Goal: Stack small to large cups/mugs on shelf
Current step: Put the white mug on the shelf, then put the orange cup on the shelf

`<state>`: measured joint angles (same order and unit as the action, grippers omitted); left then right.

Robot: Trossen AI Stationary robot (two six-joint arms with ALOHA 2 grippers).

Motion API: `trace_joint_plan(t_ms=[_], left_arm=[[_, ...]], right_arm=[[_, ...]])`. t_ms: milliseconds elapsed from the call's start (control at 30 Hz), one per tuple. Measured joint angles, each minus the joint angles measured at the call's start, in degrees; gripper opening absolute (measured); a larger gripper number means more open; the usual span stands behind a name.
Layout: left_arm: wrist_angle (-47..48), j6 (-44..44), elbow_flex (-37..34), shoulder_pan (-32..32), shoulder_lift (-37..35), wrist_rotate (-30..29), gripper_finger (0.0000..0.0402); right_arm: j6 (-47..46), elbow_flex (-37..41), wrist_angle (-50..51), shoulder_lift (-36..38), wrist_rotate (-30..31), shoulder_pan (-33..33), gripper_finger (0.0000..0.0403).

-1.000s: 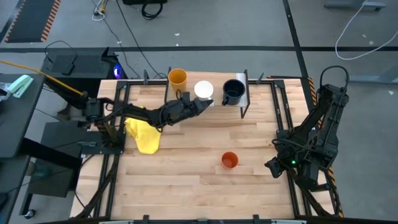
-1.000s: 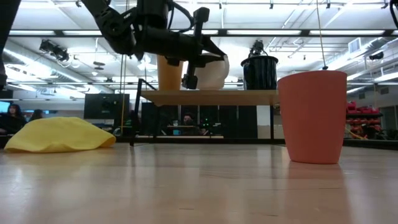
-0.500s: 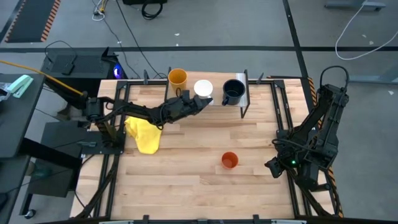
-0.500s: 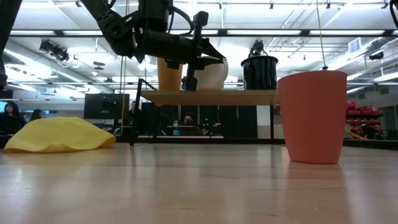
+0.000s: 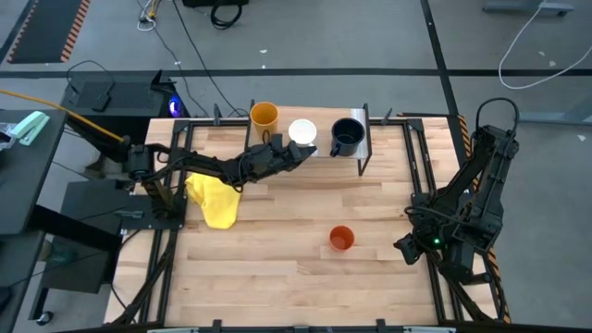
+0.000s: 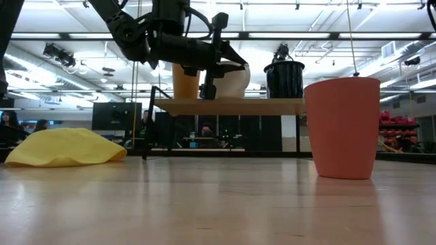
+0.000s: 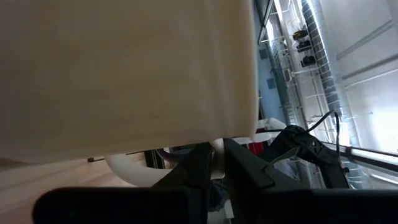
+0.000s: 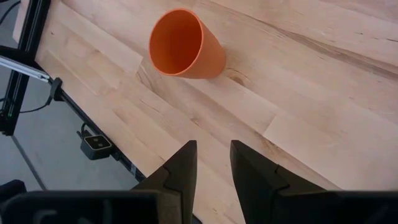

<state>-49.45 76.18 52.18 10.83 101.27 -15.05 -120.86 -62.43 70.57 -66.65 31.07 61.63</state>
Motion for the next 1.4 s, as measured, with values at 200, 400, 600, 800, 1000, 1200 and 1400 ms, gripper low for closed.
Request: trace_joint_plan(t_ms=[200,400,600,800,1000,1200,1400], left_arm=[[0.13,1.02,0.00,0.00,0.01,-0.02,0.0061],[0.55,1.58,-0.04,0.00,0.01,0.02,0.0089],[0.54,1.24,-0.07,-0.17,0.01,0.32,0.0117],[0.48,1.20,-0.07,-0.20,0.03,0.44,0.0140],[-0.04,1.22,-0.07,-0.20,0.05,0.43,0.0155],[-0.10,1.27,-0.07,-0.58,0.05,0.94,0.0157],[-0.52,1.22,-0.09,-1.25,0.05,0.96,0.0160]], right_arm=[[0.00,0.00,0.02,0.00,0.00,0.00,0.0105],[0.13,0.00,0.02,0.00,0.01,0.00,0.0105],[0.61,0.00,0.02,-0.01,0.02,0.00,0.0105],[0.61,0.00,0.02,0.00,0.02,0.00,0.0105],[0.61,0.00,0.02,0.00,0.02,0.00,0.0105],[0.59,0.00,0.00,-0.01,0.02,0.00,0.0105],[0.59,0.00,0.00,0.00,0.02,0.00,0.0105]])
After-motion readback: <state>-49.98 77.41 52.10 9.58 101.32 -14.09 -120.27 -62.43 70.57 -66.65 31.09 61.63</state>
